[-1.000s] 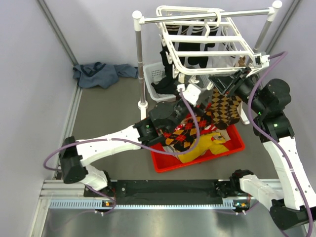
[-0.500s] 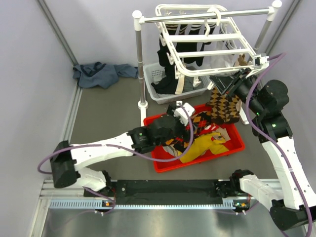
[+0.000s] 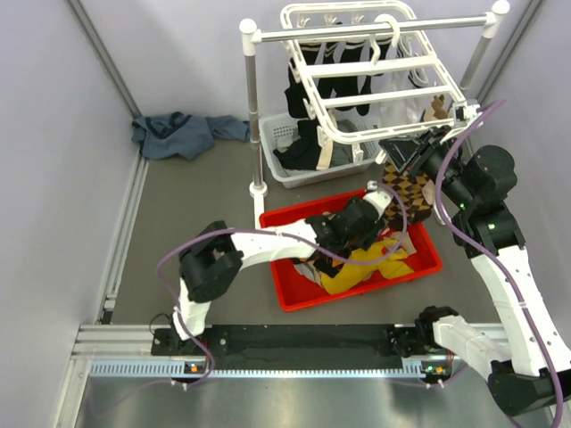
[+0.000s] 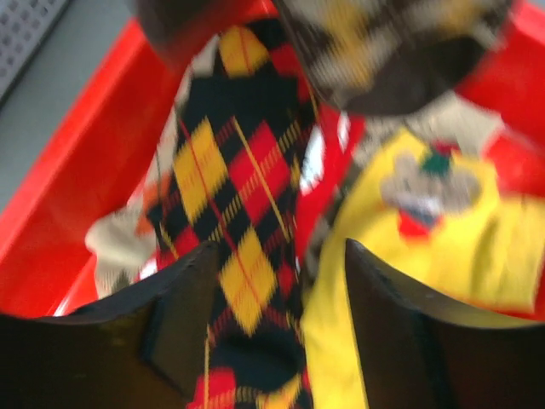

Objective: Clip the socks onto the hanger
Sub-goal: Pick up the sock from the bin.

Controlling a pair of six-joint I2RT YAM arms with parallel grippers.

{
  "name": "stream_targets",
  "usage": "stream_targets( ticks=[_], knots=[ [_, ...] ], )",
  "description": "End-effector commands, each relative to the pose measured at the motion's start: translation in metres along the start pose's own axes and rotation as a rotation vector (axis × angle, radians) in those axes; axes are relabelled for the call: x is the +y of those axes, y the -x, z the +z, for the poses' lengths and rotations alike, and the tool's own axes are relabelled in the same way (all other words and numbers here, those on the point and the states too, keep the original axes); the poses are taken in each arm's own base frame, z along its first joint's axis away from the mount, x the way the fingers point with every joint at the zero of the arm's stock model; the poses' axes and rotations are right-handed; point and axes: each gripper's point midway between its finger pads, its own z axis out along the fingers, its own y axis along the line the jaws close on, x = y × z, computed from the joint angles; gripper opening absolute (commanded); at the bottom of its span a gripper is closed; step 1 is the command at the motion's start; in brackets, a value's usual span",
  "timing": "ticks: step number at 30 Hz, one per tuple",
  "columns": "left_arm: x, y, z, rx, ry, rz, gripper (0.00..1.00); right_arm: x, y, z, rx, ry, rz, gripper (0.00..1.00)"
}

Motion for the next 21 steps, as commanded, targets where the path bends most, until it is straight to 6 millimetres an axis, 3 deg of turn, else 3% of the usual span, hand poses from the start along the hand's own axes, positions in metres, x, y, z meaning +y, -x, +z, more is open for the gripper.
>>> stream_targets(
  ticks=[1, 6, 11, 21],
  knots=[
    [0.016, 0.031, 0.026, -0.047, 0.034, -0.091, 0.62, -0.005, 0.003, -0.001, -0.020, -0.019, -0.039, 0.00],
    [0.032, 0.023, 0.059, -0.005, 0.043, -0.131, 0.48, -0.008, 0.001, 0.000, -0.013, -0.029, -0.046, 0.00],
    [0.038, 0.012, 0.082, 0.025, 0.039, -0.147, 0.45, -0.010, -0.001, 0.001, -0.010, -0.030, -0.043, 0.00],
    [0.017, -0.018, 0.087, 0.127, -0.071, -0.168, 0.42, -0.012, -0.001, 0.001, -0.014, -0.038, -0.046, 0.00]
  ],
)
